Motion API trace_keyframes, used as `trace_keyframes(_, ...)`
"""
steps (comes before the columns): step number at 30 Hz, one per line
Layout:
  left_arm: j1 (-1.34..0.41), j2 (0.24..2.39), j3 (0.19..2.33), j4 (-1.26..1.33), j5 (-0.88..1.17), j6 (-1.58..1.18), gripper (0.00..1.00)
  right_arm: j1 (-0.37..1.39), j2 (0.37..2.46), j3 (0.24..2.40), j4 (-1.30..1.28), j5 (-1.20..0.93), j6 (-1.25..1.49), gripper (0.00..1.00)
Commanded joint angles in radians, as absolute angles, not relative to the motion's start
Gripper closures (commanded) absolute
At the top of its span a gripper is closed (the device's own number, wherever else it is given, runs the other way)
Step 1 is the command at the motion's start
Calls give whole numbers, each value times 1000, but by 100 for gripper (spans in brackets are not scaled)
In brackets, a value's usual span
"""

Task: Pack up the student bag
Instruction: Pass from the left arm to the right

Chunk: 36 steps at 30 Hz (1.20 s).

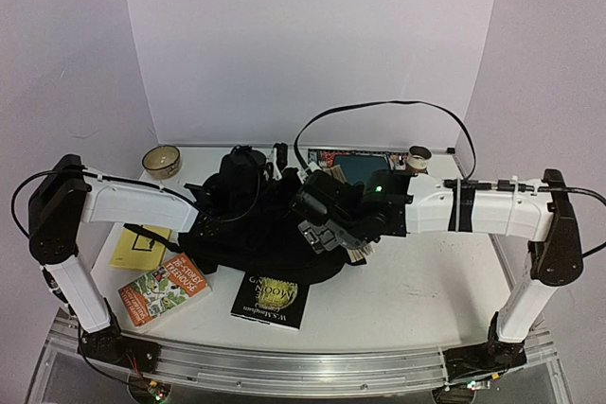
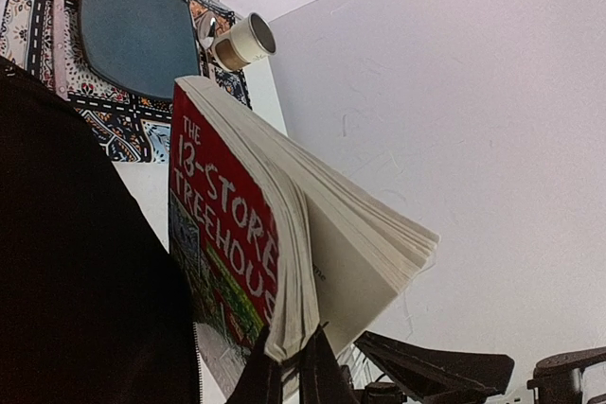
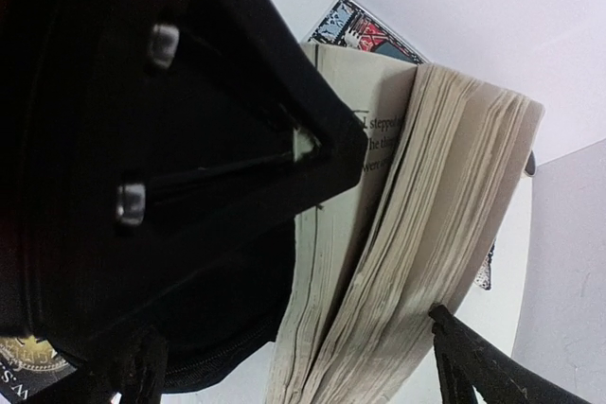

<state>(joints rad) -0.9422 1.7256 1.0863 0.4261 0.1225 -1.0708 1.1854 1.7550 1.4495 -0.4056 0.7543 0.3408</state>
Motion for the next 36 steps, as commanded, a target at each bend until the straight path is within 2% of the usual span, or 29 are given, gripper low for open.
trace_keyframes(1,-946,1656,1120,525,115,-1053,100,1186,1748,1492,-520,822,361,2)
trace_keyframes(9,-947,1648,1110,524,105,-1055,100,1181,1761,1489,-537,881,410,2)
trace_keyframes(15,-944,1642,1092,525,82,-1055,100,1181,1693,1505,-538,726,407,3)
trace_keyframes(24,-943,1646,1099,525,96,-1067,100,1170,1723,1459,-537,830,444,2)
trace_keyframes(29,-943,1643,1096,524,105,-1080,100,1147,1782,1456,-520,868,468,8)
trace_keyframes(36,-944,1648,1106,525,114,-1093,100,1146,1856,1467,-478,880,451,25)
